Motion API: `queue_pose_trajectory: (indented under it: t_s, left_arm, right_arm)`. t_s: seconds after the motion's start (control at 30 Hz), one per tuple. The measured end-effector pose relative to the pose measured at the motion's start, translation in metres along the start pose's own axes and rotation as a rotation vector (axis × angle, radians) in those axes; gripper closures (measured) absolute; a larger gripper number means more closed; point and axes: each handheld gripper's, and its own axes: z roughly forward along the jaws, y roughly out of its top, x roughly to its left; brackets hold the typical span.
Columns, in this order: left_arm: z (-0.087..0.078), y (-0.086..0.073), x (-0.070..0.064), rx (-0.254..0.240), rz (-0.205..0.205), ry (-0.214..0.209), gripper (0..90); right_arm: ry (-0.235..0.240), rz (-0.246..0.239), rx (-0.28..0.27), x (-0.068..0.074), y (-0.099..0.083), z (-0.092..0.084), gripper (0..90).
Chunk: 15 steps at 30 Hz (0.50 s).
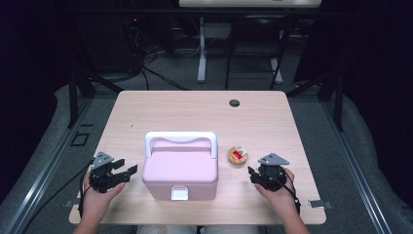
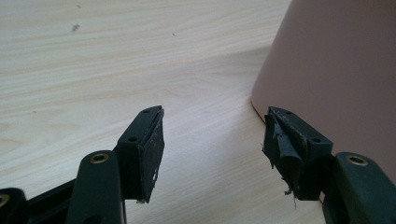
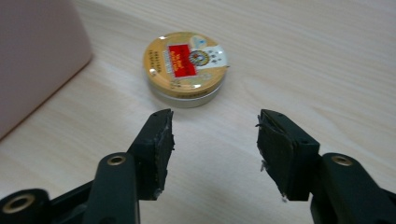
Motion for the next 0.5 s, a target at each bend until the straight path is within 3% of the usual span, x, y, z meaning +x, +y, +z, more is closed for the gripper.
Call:
queue_pose_trajectory:
  t_s: [0.17, 0.3, 0.4, 0.5]
  left_arm:
    - [0.0021, 0.0007, -0.0023, -0.007, 0.007, 0.011, 38.3]
    - [-0.0005, -0.0014, -0.0034, -0.003, 0.002, -0.010, 40.3]
    - [-0.0030, -0.0009, -0.0043, -0.013, -0.006, -0.021, 41.8]
    - [-0.0038, -0.0006, -0.0056, -0.014, -0.006, -0.032, 44.0]
  right_arm:
    - [0.065, -0.008, 0.009, 0.0043, -0.0012, 0.0014, 50.4]
    - [0.084, 0.005, 0.019, 0.0074, -0.0014, 0.0025, 50.6]
    - [0.104, 0.041, -0.010, 0.0095, 0.0009, -0.0007, 56.3]
    - [0.101, 0.045, -0.023, 0.0101, 0.0011, -0.0014, 57.0]
